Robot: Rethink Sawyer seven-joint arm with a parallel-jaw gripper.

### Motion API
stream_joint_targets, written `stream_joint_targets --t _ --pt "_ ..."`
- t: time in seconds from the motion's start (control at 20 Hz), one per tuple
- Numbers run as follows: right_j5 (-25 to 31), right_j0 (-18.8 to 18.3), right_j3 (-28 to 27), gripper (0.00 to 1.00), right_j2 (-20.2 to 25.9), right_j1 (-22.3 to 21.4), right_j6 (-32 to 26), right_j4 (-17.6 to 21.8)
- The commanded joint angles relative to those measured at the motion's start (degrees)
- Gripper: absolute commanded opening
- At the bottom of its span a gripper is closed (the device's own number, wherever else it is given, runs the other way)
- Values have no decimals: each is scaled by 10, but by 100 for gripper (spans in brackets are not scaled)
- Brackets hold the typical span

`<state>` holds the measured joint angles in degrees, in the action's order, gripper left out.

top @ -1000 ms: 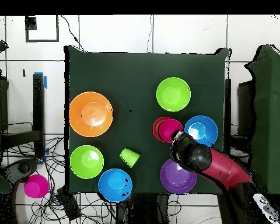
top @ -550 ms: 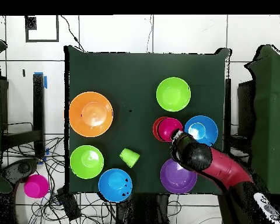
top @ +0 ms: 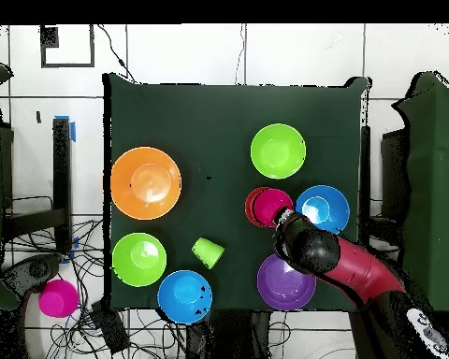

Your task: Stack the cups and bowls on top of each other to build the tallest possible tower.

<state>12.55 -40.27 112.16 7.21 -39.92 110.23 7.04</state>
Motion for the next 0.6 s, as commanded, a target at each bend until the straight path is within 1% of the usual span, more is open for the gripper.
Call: stream_joint_targets --t 0.05,0.6 --pt "-14 15 39 0 49 20 63 2" --pt "-26 31 55 0 40 16 90 -13"
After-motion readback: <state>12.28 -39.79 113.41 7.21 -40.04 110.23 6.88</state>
